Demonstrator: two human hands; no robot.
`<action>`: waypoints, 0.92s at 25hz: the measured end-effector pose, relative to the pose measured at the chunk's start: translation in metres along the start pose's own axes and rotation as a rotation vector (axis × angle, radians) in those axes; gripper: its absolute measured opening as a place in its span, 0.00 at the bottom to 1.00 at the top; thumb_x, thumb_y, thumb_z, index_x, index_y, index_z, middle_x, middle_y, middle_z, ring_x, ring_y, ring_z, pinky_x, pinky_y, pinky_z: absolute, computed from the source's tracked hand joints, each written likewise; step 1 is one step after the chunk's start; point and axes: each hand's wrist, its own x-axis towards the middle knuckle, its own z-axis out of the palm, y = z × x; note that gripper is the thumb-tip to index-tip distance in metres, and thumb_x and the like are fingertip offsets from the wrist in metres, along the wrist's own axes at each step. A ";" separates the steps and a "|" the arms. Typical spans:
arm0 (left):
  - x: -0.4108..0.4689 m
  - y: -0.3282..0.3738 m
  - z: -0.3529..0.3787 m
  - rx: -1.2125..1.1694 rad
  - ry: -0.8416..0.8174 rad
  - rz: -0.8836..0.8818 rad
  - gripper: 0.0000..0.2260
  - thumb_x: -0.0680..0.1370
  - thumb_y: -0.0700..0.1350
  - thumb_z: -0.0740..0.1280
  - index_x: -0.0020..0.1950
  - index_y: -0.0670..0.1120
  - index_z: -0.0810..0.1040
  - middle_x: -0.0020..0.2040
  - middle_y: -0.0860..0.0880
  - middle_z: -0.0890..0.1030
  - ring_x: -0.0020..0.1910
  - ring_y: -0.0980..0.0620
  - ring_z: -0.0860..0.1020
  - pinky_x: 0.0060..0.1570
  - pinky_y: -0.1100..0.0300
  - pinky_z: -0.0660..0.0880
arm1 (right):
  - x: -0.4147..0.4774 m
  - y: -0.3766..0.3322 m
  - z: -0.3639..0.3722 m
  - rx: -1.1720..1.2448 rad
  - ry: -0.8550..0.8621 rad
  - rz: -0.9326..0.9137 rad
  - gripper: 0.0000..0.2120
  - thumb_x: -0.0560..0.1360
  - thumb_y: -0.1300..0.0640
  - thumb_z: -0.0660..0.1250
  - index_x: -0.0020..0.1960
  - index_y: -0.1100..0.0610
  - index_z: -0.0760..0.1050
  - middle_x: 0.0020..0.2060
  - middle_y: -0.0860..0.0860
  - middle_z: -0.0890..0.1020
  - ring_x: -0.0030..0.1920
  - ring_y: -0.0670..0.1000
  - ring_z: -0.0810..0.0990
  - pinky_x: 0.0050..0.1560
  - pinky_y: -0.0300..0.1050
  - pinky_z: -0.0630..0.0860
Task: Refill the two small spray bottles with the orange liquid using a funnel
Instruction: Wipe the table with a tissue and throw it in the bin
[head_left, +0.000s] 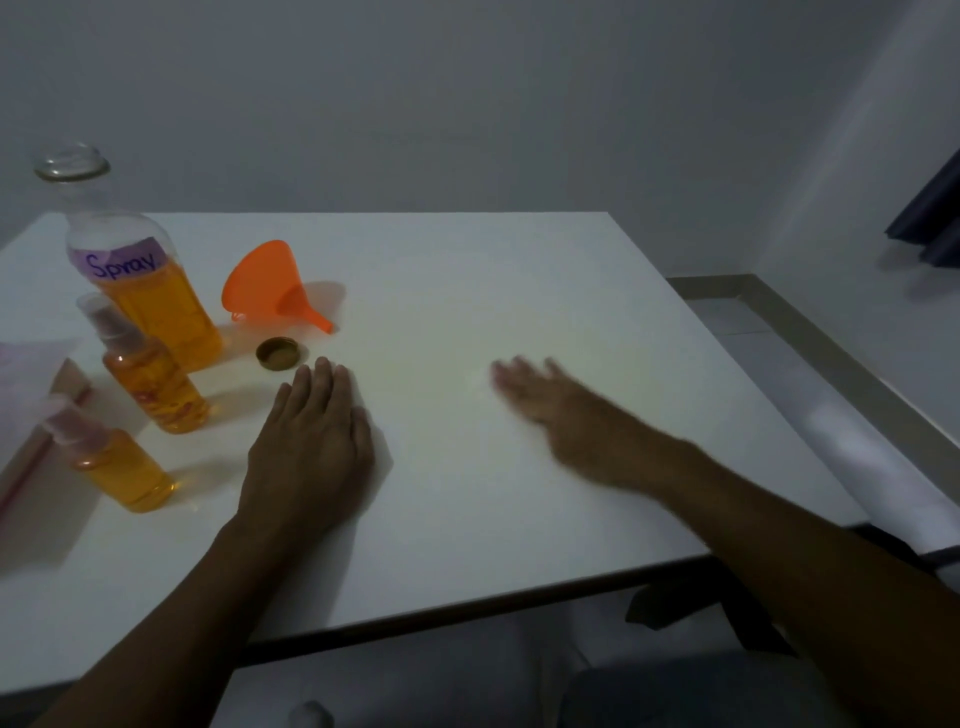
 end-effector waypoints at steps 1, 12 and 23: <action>0.000 0.001 0.001 0.003 0.004 -0.005 0.31 0.79 0.53 0.40 0.75 0.36 0.59 0.75 0.36 0.62 0.76 0.40 0.58 0.75 0.45 0.56 | -0.004 0.026 -0.008 -0.004 0.039 0.166 0.41 0.69 0.75 0.50 0.81 0.58 0.49 0.81 0.54 0.49 0.81 0.53 0.45 0.77 0.44 0.37; 0.002 0.001 -0.001 -0.048 -0.008 -0.027 0.31 0.78 0.53 0.39 0.75 0.38 0.61 0.76 0.37 0.62 0.76 0.40 0.57 0.75 0.45 0.55 | 0.015 -0.047 0.007 0.350 0.106 0.129 0.31 0.79 0.70 0.53 0.80 0.55 0.57 0.80 0.48 0.57 0.80 0.44 0.52 0.79 0.40 0.46; 0.003 0.003 0.000 -0.053 -0.012 -0.039 0.30 0.79 0.53 0.41 0.76 0.39 0.61 0.76 0.38 0.62 0.77 0.41 0.57 0.75 0.47 0.54 | 0.016 -0.024 0.001 -0.125 -0.026 -0.145 0.25 0.85 0.50 0.46 0.82 0.50 0.48 0.81 0.44 0.49 0.80 0.43 0.42 0.80 0.50 0.43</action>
